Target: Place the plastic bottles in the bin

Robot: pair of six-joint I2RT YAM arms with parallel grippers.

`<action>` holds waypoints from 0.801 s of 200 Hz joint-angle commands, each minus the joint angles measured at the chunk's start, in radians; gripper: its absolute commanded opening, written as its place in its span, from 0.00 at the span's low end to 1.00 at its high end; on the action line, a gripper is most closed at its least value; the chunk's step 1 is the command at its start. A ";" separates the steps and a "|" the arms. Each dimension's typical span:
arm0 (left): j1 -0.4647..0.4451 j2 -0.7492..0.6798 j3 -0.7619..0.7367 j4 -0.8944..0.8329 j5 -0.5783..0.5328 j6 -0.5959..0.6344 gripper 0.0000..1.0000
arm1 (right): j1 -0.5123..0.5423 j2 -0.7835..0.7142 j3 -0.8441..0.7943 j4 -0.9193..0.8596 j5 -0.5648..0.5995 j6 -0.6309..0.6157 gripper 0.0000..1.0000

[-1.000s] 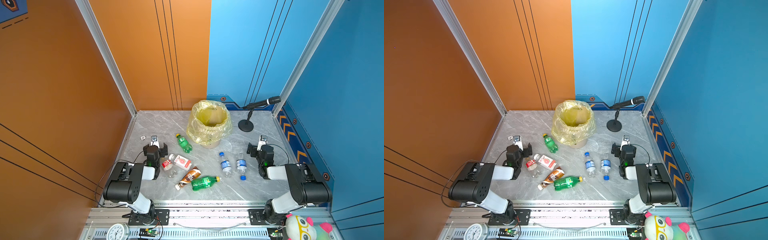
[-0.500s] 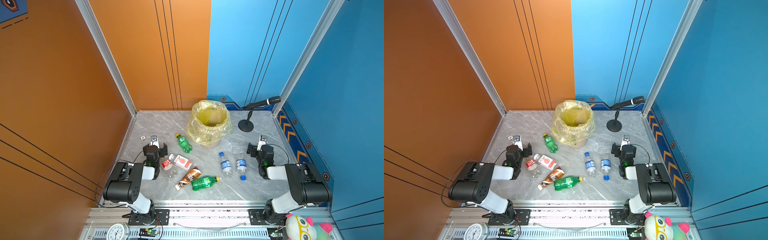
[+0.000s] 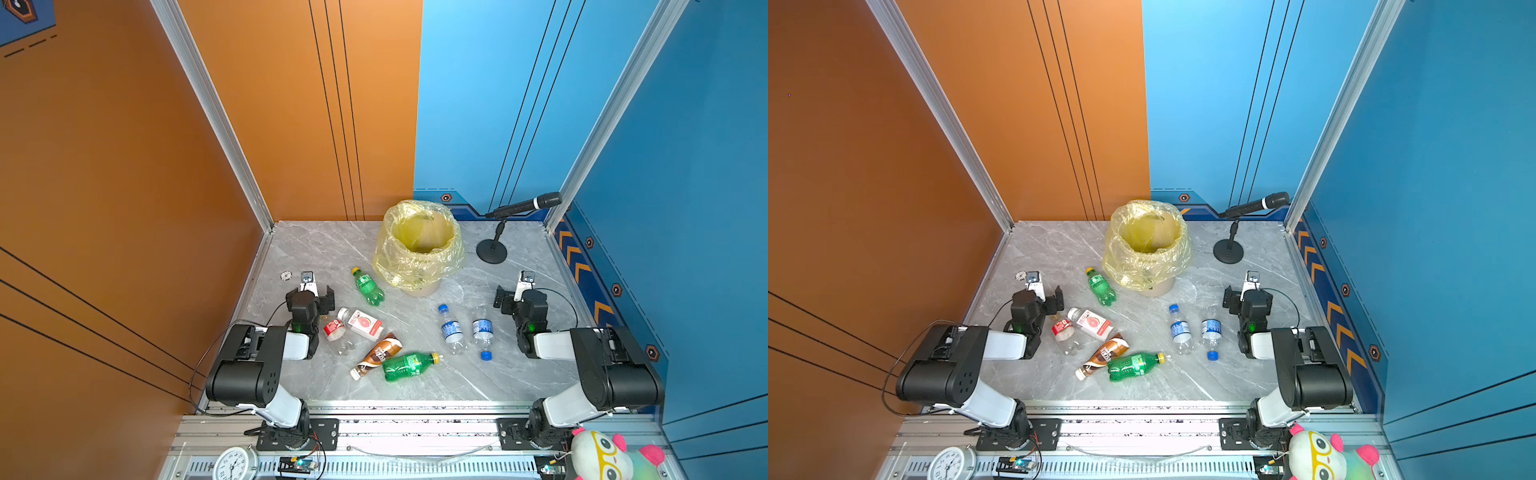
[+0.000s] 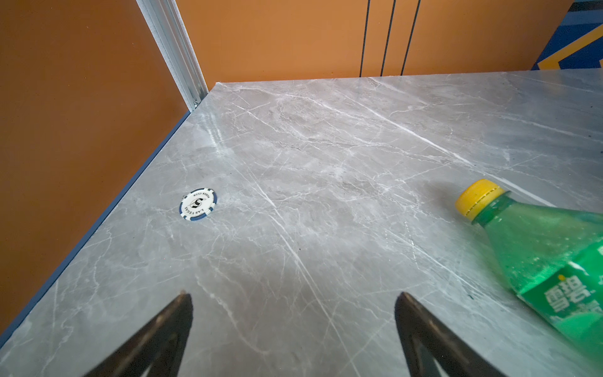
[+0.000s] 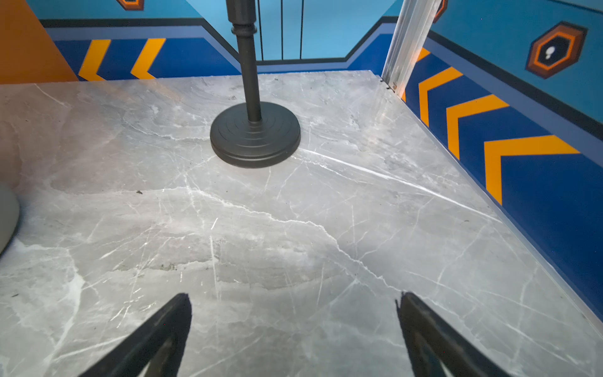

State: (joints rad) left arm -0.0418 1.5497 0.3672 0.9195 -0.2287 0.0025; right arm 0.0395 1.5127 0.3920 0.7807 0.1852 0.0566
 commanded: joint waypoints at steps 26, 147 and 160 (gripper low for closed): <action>-0.054 -0.404 0.144 -0.523 -0.218 -0.187 0.98 | 0.025 -0.274 0.383 -0.759 0.193 0.378 1.00; -0.006 -0.855 0.115 -1.166 0.009 -0.665 1.00 | 0.265 -0.592 0.191 -1.267 -0.073 0.473 1.00; -0.006 -0.854 0.109 -1.166 0.011 -0.667 1.00 | 0.306 -0.597 0.163 -1.265 -0.045 0.500 1.00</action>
State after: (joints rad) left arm -0.0563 0.7010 0.4641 -0.1532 -0.2550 -0.6456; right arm 0.2859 0.9325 0.6075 -0.3927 0.1020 0.4808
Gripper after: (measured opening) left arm 0.998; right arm 0.996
